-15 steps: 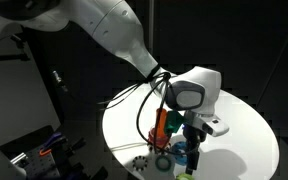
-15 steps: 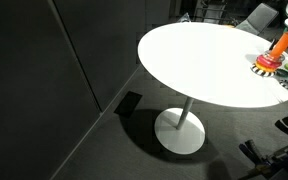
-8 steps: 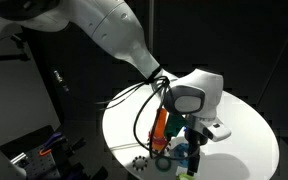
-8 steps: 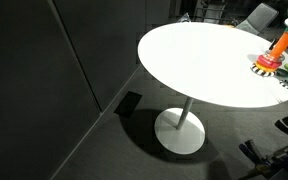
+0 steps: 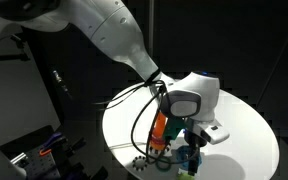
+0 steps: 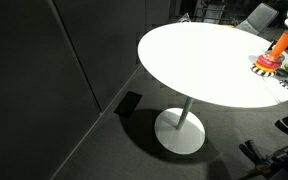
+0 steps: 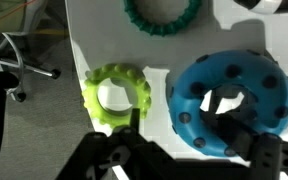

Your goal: Put the blue ring around the orange rod

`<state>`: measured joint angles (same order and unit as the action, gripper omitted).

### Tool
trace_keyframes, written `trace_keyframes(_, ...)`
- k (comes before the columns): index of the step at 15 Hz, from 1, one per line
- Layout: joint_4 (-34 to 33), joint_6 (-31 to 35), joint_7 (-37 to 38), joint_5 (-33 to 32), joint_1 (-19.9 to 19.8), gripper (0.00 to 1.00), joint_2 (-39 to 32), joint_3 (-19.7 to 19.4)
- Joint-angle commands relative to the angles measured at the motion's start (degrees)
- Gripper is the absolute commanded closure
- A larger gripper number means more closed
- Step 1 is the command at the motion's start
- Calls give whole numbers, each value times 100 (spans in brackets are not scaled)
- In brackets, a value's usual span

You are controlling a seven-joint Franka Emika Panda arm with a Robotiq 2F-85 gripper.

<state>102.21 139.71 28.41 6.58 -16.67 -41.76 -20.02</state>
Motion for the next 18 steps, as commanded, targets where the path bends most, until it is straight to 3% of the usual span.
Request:
trace_keyframes(1, 87, 129, -54, 223, -62, 51, 53, 50)
trace_keyframes(6, 97, 95, -51, 453, -97, 90, 146, 69)
trace_keyframes(18, 192, -133, -3, 297, 132, 90, 1109, -67)
